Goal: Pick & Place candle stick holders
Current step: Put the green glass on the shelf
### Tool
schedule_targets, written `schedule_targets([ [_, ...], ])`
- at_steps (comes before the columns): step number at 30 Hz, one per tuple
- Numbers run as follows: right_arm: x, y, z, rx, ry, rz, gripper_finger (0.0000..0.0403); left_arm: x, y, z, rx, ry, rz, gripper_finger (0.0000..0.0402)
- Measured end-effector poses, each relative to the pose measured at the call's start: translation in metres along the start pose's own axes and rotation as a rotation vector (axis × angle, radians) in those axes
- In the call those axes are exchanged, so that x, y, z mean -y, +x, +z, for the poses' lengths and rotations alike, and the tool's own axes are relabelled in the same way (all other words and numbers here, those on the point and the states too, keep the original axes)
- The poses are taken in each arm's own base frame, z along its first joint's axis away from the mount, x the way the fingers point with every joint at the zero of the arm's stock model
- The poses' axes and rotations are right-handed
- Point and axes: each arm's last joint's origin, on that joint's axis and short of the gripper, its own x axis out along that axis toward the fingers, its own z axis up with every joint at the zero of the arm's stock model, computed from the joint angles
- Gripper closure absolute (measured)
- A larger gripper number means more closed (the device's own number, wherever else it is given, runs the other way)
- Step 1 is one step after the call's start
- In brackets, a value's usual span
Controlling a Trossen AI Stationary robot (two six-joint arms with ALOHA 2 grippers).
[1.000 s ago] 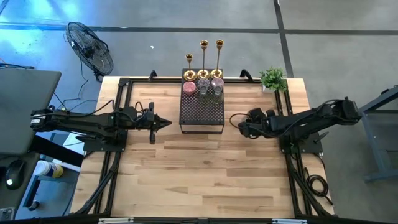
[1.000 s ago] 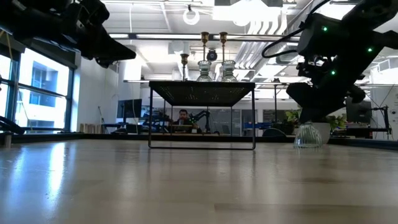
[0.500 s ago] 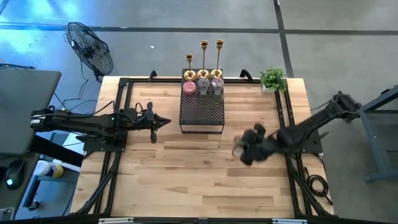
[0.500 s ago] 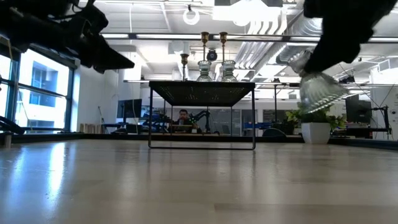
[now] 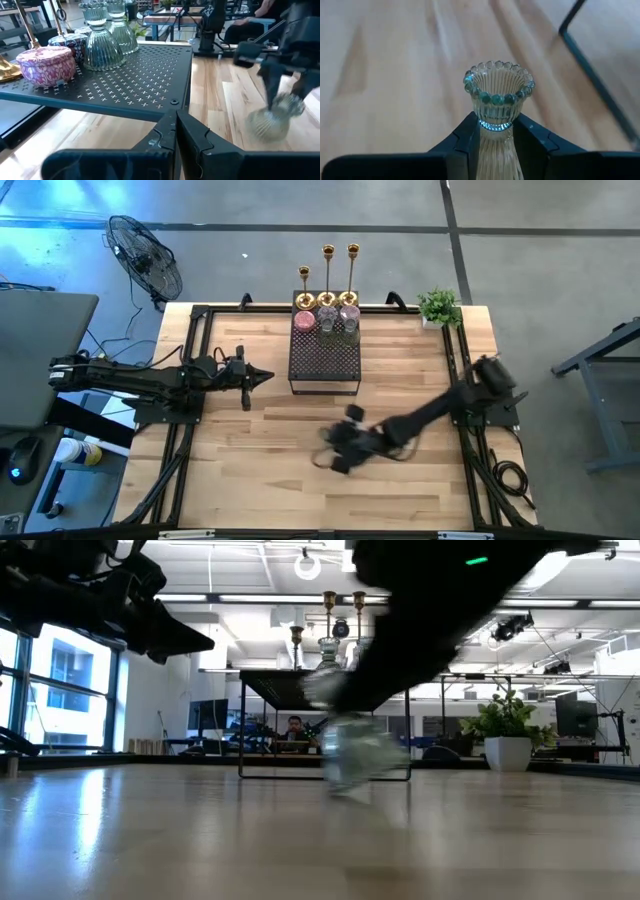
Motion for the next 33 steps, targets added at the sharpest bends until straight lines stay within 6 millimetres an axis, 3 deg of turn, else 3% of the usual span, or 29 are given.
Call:
schedule_targets([
  [6, 0.024, 0.049, 0.048, 0.035, 0.008, -0.035, 0.031, 0.0, 0.0, -0.001, -0.009, 0.001, 0.0, 0.0396],
  [11, 0.041, 0.073, 0.062, 0.052, 0.006, -0.028, 0.031, 0.0, 0.0, -0.001, -0.011, 0.002, 0.0, 0.0396],
  [26, 0.044, 0.083, 0.061, 0.068, 0.062, 0.01, 0.0306, 0.0, 0.0, -0.001, -0.01, 0.002, 0.001, 0.0396],
  [33, 0.044, 0.085, 0.057, 0.036, 0.055, 0.022, 0.0249, 0.0, 0.0, -0.001, -0.013, 0.002, -0.001, 0.0396],
])
